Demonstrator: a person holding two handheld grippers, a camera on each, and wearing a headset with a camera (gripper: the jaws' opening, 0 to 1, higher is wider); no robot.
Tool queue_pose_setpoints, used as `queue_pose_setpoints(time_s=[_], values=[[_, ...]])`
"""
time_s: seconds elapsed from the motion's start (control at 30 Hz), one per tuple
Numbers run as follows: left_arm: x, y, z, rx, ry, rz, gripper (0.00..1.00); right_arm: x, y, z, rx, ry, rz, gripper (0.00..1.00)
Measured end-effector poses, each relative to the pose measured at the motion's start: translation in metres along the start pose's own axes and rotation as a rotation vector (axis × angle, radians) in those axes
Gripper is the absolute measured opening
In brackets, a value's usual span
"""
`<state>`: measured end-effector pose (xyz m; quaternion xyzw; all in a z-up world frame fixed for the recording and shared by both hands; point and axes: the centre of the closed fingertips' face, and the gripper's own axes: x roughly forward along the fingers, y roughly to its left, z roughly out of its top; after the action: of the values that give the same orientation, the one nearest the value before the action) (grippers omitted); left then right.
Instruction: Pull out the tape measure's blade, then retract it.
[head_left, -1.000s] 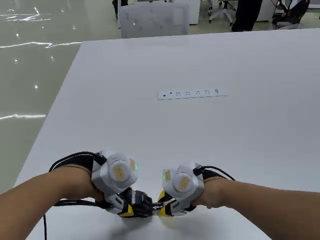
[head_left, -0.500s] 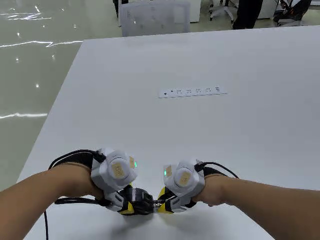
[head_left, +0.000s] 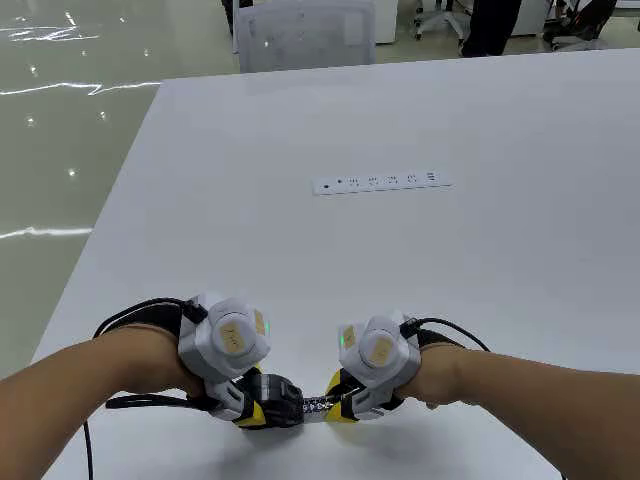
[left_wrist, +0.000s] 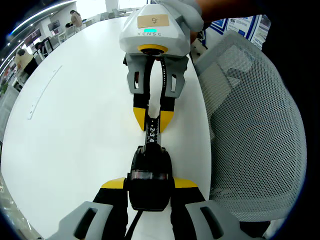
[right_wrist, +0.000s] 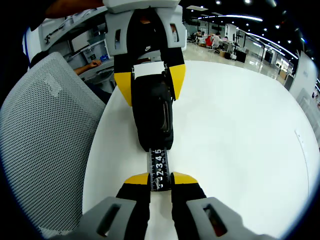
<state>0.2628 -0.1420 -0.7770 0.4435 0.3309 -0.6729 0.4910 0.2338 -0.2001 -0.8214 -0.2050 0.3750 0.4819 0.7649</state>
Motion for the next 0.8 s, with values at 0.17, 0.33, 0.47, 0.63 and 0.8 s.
queue_pose_setpoints(time_s=[0.17, 0.33, 0.47, 0.63, 0.8], values=[[0.0, 0.0, 0.0, 0.0, -0.003, 0.0, 0.29, -0.002, -0.001, -0.003, 0.002, 0.002, -0.002, 0.14], [0.0, 0.0, 0.001, -0.001, -0.003, -0.001, 0.29, -0.005, -0.001, -0.007, 0.002, 0.007, -0.006, 0.14], [0.0, 0.0, 0.0, 0.001, -0.003, 0.002, 0.29, -0.006, -0.003, -0.01, -0.002, 0.012, -0.009, 0.14], [0.0, 0.0, 0.0, -0.001, -0.004, 0.003, 0.29, -0.008, -0.003, -0.013, -0.007, 0.02, -0.012, 0.14], [0.001, 0.0, 0.0, 0.002, -0.003, 0.004, 0.29, -0.011, -0.004, -0.017, -0.01, 0.026, -0.016, 0.14]])
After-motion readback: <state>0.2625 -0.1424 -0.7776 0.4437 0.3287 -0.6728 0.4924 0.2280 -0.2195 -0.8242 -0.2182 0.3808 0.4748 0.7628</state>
